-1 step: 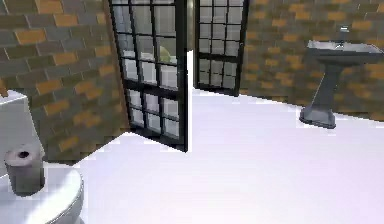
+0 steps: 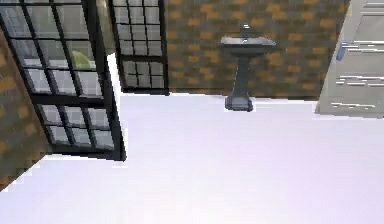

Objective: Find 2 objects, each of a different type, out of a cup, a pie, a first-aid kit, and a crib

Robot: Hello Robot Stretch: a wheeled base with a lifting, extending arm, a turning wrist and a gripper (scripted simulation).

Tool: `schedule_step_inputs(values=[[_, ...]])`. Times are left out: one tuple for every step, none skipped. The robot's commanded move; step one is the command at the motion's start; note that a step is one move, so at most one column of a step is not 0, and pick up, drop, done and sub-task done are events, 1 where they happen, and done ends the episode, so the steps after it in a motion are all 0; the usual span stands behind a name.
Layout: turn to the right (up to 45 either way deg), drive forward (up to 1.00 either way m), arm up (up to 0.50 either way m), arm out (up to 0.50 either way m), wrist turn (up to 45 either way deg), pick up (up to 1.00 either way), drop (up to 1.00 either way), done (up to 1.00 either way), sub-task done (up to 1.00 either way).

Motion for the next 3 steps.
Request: schedule_step_inputs(values=[[0.0,1.0,0.0,0.0,0.0,0.0,0.0,0.0,0.0],[0.0,1.0,0.0,0.0,0.0,0.0,0.0,0.0,0.0],[15.0,0.0,0.0,0.0,0.0,0.0,0.0,0.0,0.0]])
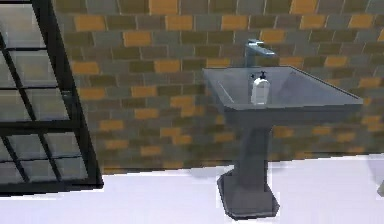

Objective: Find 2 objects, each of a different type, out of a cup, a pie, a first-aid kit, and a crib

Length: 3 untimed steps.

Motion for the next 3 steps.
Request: schedule_step_inputs(values=[[0.0,0.1,0.0,0.0,0.0,0.0,0.0,0.0,0.0],[-45.0,0.0,0.0,0.0,0.0,0.0,0.0,0.0,0.0],[-36.0,0.0,0.0,0.0,0.0,0.0,0.0,0.0,0.0]])
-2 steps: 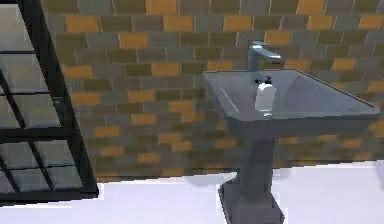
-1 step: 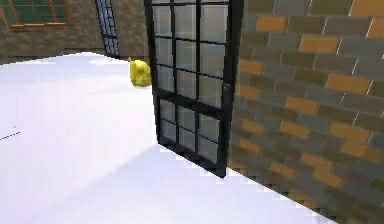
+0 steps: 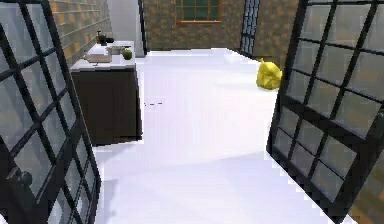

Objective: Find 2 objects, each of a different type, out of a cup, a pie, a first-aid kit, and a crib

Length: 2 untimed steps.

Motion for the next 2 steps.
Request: schedule_step_inputs(values=[[0.0,1.0,0.0,0.0,0.0,0.0,0.0,0.0,0.0],[-3.0,0.0,0.0,0.0,0.0,0.0,0.0,0.0,0.0]])
